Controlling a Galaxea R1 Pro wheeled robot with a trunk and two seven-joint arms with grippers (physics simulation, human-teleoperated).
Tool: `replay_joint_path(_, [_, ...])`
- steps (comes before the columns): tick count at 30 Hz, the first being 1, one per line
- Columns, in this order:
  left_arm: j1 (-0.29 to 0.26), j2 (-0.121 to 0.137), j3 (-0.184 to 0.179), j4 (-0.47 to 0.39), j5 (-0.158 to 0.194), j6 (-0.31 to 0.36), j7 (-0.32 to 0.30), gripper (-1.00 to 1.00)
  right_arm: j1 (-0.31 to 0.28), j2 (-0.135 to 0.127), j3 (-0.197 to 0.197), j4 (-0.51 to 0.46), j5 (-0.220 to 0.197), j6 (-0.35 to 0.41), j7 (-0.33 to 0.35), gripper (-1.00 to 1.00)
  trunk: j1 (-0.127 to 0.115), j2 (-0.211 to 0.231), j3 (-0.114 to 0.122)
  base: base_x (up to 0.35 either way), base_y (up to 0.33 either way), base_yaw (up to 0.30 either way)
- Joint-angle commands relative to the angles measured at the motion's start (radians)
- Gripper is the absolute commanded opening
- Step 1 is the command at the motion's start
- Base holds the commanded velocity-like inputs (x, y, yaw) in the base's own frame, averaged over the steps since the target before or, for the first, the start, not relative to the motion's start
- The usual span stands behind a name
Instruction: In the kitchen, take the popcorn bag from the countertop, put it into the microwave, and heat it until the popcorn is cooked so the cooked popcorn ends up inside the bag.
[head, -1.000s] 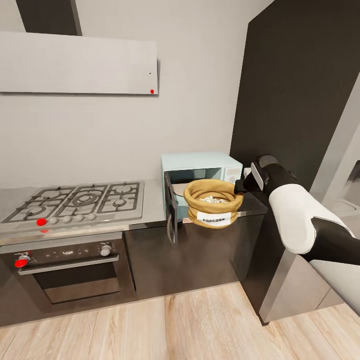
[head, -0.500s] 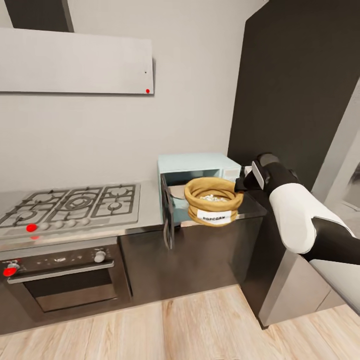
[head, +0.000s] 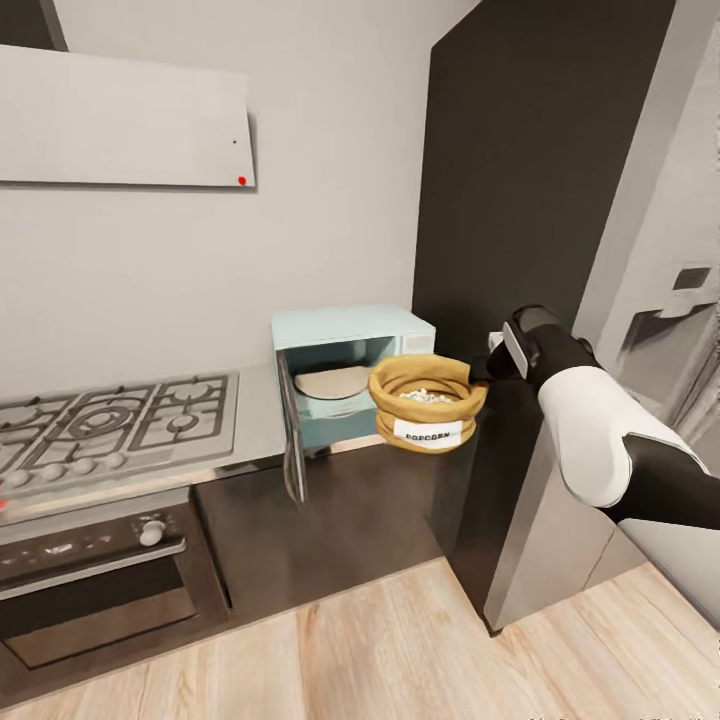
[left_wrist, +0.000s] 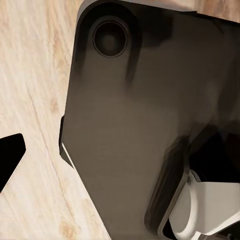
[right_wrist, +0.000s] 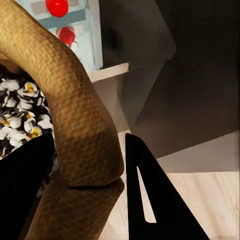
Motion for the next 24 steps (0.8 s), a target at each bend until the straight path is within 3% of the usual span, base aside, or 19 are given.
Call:
replay_joint_path(1, [0.000,0.000,0.003,-0.001,0.005,-0.002,0.000,1.00,-0.001,0.001,-0.008,-0.001,0.010,0.002,0.008,-1.00,0.000,-0.001,-0.001,0.000,0.000,-0.048])
replay_joint_path(5, [0.000,0.001,0.001,-0.001,0.005,-0.002,-0.005,1.00,-0.001,0.001,-0.006,-0.001,0.008,0.002,0.009,-1.00,0.000,-0.001,-0.001,0.029,0.089,-0.012])
replay_joint_path(18, [0.000,0.001,-0.004,0.000,0.003,-0.002,-0.005,1.00,-0.001,0.001,-0.009,-0.003,0.007,0.002,0.011,-1.00,0.000,-0.001,-0.001,0.114,0.307,0.000])
replay_joint_path(24, [0.000,0.000,0.003,-0.001,0.006,-0.002,-0.002,1.00,-0.001,0.000,-0.003,-0.003,0.007,0.002,0.009,-1.00,0.000,-0.001,-0.001,0.036,0.071,0.000])
